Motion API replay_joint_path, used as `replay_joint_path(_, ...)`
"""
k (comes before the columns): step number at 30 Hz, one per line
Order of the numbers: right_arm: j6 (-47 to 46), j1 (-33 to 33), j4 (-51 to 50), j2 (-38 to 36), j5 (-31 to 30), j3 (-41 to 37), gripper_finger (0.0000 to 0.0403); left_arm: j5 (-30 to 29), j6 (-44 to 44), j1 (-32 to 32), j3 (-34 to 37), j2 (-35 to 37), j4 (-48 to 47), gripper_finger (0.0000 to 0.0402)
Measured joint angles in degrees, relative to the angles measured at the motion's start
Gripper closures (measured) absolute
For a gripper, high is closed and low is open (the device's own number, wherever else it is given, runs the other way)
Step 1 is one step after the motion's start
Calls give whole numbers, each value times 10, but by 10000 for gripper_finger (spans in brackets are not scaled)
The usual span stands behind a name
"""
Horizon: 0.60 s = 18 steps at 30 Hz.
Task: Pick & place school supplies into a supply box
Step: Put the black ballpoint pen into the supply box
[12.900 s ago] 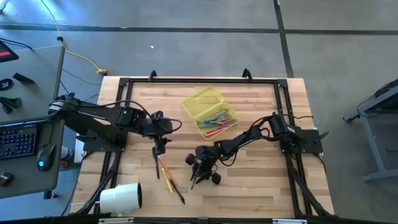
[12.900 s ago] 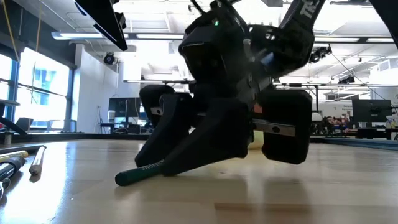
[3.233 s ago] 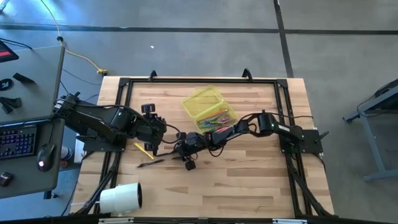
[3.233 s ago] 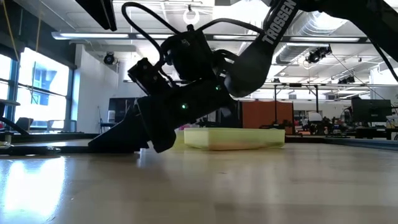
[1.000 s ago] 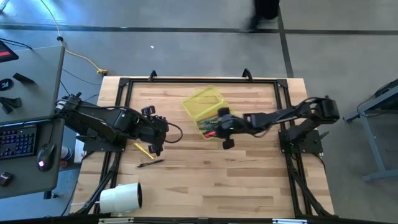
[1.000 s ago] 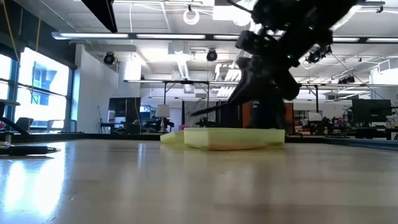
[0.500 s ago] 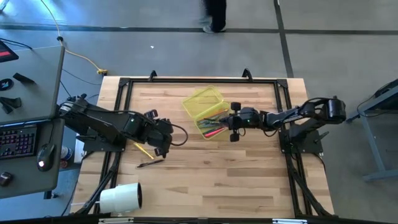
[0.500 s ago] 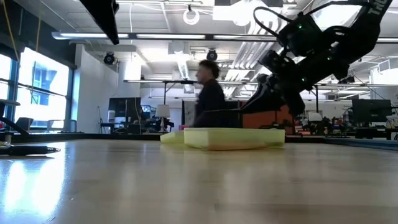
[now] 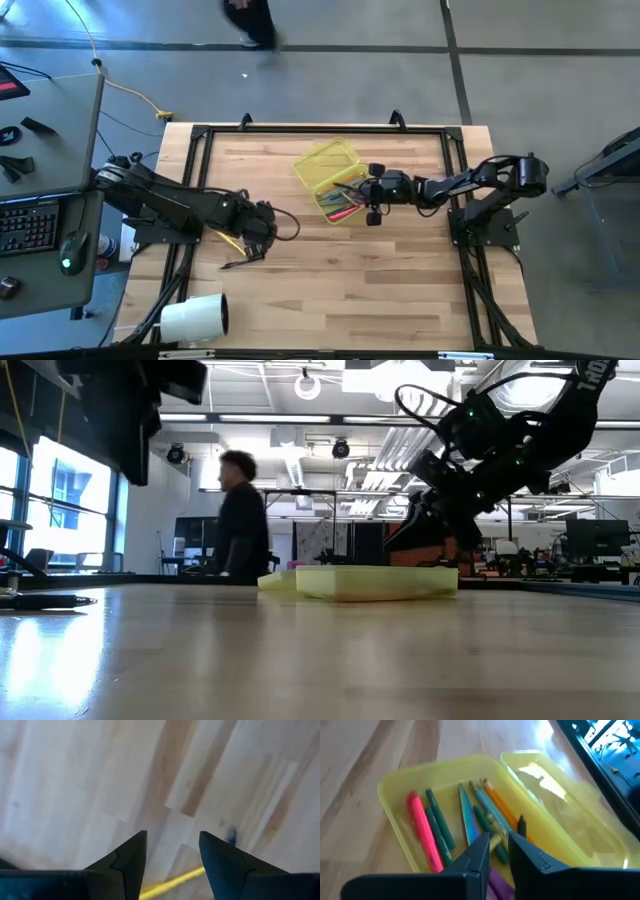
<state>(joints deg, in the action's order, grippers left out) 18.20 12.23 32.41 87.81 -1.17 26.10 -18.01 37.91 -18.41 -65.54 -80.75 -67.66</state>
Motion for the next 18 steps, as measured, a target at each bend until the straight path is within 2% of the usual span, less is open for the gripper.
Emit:
replay_joint_path(6,-2,-35,21,0,34,48,347,90,58,0,9,-3,33,188)
replay_joint_path(10,2,-70,22,0,62,94,347,125,83,0,9,-6,48,188)
replay_joint_path(18,33,-111,17,0,46,130,347,134,58,0,9,-18,27,188)
